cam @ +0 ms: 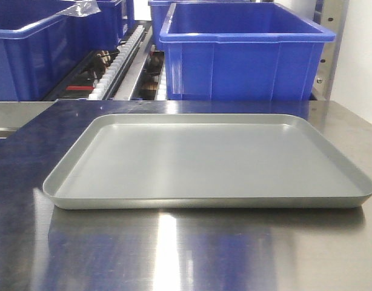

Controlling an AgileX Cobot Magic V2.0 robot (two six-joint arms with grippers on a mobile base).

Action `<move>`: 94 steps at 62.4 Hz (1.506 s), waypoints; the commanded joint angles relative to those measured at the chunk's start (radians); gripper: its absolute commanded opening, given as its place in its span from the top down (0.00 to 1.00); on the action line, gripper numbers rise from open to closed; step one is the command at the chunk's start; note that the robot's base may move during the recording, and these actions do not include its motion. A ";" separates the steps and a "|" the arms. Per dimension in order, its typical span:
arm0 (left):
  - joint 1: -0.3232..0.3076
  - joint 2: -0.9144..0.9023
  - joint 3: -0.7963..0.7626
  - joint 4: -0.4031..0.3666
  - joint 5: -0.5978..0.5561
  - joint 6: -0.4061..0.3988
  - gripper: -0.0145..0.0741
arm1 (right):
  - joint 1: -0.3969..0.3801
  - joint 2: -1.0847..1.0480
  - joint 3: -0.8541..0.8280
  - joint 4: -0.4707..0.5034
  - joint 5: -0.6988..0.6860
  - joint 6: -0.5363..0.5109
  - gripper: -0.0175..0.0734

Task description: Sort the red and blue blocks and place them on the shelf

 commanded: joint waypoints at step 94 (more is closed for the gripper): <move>0.003 -0.088 0.440 0.039 -0.497 -0.009 0.74 | -0.005 -0.064 0.581 -0.028 -0.654 -0.005 0.74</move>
